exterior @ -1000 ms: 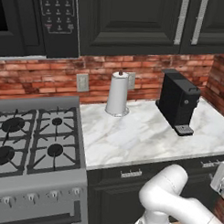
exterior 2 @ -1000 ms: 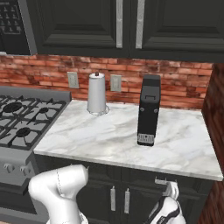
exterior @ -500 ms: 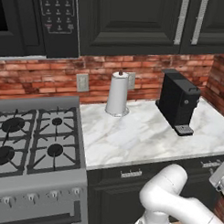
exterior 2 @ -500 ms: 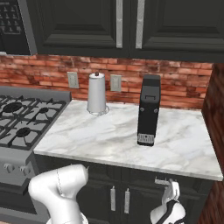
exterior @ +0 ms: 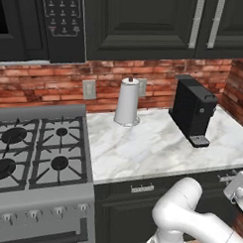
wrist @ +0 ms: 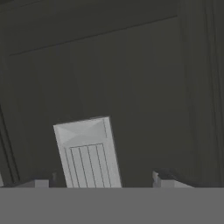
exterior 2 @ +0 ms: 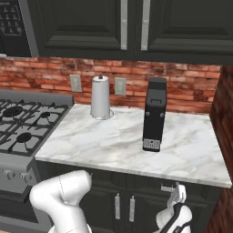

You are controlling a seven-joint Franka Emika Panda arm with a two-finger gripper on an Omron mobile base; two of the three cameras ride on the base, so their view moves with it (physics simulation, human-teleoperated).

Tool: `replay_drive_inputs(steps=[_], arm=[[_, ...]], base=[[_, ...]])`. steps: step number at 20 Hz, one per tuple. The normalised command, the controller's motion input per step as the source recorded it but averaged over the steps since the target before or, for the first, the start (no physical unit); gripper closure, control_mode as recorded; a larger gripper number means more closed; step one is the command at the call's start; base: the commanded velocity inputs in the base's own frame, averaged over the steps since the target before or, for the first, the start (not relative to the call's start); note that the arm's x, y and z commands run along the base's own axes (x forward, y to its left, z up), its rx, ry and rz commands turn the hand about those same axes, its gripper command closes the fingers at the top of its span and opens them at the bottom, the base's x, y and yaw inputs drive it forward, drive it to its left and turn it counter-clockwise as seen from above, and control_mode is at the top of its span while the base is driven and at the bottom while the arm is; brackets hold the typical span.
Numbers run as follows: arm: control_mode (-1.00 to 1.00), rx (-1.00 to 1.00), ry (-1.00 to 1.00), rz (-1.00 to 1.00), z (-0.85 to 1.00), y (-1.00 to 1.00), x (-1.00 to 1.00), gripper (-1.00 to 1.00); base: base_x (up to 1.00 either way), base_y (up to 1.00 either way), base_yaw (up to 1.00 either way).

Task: Take the tongs from the drawer on the right and place them on the dining counter next to the tray containing the hot dog.

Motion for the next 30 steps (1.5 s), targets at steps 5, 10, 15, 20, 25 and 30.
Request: replay_drive_inputs(steps=[5,10,15,20,25,30], arm=[[-1.0,0.0,0.0,0.0,-0.02,0.0,0.02,1.0],[-1.0,0.0,0.0,0.0,-0.01,0.0,-0.08,1.0],[-1.0,0.0,0.0,0.0,-0.06,0.0,-0.52,1.0],[-1.0,0.0,0.0,0.0,0.0,0.0,-0.47,1.0],[-1.0,-0.01,0.0,0.0,0.0,0.0,-0.3,1.0],[-1.0,-0.05,0.0,0.0,0.0,0.0,-0.3,1.0]], base=[[0.0,0.0,0.0],[0.0,0.0,0.0],[0.0,0.0,0.0],[0.0,0.0,0.0],[0.0,0.0,0.0],[0.0,0.0,0.0]])
